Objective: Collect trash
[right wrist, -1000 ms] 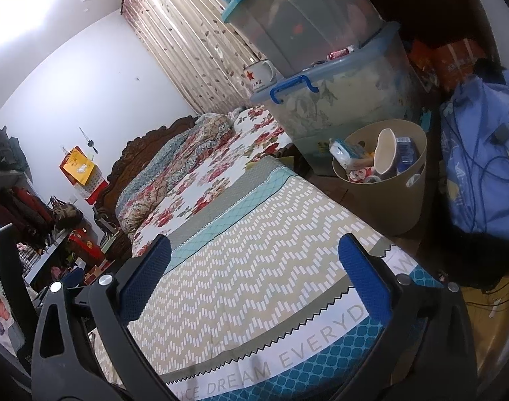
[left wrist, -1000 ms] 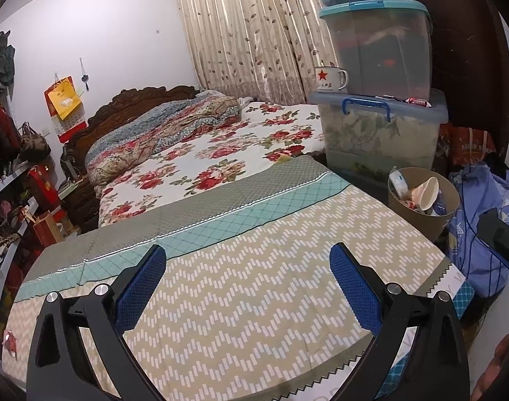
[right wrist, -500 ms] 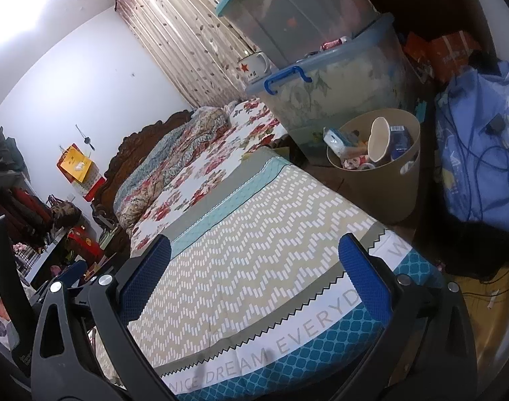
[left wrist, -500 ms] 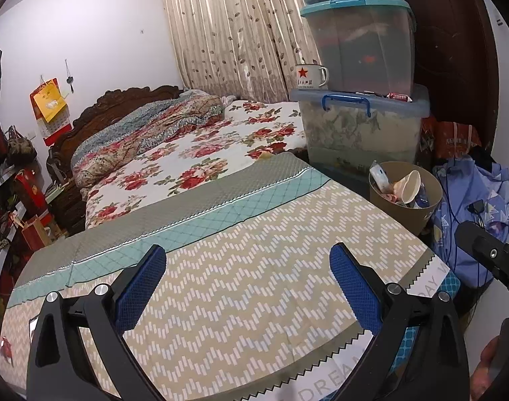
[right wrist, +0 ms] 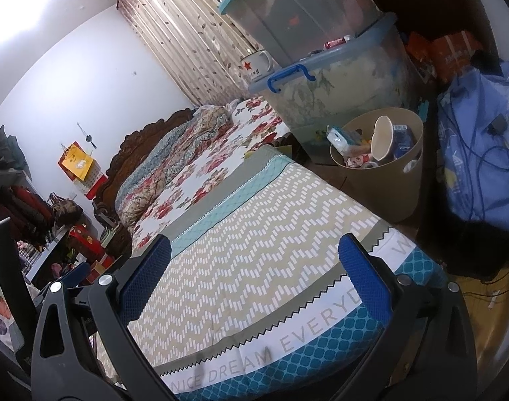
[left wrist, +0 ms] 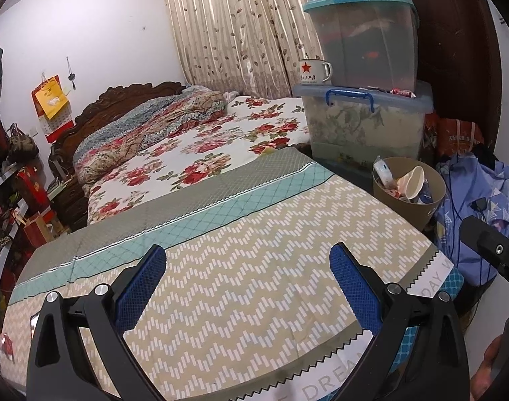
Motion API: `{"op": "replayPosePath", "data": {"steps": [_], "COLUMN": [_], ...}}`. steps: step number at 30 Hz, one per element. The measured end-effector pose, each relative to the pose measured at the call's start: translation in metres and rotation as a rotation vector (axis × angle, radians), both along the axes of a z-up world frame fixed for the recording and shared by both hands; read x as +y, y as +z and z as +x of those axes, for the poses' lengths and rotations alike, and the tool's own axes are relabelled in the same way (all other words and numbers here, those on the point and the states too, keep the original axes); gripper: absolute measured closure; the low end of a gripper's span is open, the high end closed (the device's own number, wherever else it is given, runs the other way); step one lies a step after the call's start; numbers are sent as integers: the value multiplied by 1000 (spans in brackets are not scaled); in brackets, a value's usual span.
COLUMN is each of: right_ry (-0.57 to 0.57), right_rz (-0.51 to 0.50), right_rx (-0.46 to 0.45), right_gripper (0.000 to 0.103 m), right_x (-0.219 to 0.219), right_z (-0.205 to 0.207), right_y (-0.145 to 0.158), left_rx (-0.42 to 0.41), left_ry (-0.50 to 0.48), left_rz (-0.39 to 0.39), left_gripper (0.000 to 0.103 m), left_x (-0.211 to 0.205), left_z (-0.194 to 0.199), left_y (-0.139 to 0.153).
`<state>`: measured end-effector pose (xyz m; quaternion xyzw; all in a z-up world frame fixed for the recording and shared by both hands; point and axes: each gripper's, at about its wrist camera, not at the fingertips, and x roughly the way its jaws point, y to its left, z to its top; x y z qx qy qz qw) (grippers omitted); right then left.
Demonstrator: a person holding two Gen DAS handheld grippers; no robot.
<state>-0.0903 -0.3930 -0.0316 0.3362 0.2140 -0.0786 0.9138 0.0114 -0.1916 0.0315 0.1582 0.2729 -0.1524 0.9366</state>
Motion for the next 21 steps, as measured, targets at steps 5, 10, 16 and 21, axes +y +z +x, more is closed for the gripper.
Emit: {"op": "replayPosePath", "data": {"steps": [5, 10, 16, 21], "right_ry": [1, 5, 16, 23], "right_rz": [2, 3, 6, 8], "right_rx": [1, 4, 10, 15], "right_gripper": [4, 4, 4, 4], "right_x": [1, 1, 3, 4], "right_z": [0, 1, 4, 5], "right_y": [-1, -2, -6, -8], "left_rx": [13, 23, 53, 72], "left_ry": [-3, -3, 6, 12], "left_rz": [-7, -7, 2, -7], "left_gripper": [8, 8, 9, 9], "left_x": [2, 2, 2, 4], "left_z": [2, 2, 6, 7], "left_y": [-3, -4, -9, -11]}}
